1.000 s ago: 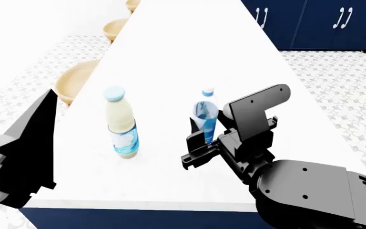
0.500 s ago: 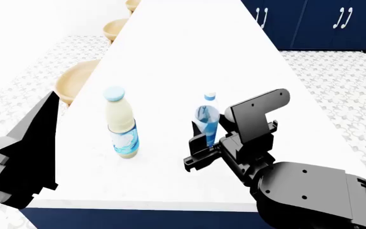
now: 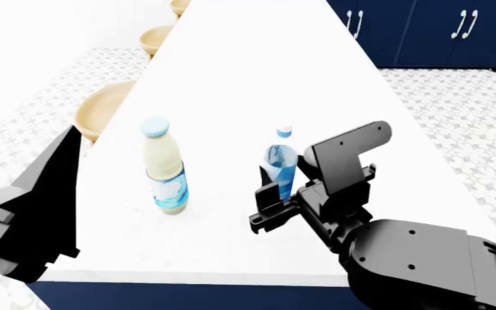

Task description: Move the drinks to the dining counter.

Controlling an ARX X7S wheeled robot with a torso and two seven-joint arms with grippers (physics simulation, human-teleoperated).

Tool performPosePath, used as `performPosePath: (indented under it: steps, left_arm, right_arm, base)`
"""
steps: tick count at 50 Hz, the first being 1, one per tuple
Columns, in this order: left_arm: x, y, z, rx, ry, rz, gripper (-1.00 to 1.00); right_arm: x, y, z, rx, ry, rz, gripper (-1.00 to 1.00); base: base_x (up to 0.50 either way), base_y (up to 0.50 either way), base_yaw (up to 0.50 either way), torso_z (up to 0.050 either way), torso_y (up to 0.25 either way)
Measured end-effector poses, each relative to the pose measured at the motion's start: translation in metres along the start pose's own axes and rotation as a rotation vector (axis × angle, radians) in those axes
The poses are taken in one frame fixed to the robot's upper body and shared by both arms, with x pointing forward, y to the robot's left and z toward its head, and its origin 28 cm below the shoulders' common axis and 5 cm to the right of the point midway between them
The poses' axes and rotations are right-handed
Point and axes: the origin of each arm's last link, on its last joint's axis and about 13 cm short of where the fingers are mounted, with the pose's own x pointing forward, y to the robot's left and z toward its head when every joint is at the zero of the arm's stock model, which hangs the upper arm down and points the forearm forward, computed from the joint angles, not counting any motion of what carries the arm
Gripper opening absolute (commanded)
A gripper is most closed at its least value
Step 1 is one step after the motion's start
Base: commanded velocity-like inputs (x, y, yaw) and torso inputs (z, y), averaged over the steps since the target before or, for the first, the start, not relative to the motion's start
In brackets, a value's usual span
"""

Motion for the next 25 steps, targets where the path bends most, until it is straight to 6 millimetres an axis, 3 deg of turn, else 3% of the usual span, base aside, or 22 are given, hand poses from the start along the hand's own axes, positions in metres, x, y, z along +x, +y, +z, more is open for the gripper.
performPosePath:
  steps: [25]
  left_arm:
    - [0.0002,0.0001,-0.0017,-0.003,0.001,0.003,1.0]
  right_arm:
    - [-0.0032,-0.0028,0.006,-0.009,-0.029,-0.02,1.0]
  base:
    - [0.0,0.0,0.0,0.0,0.0]
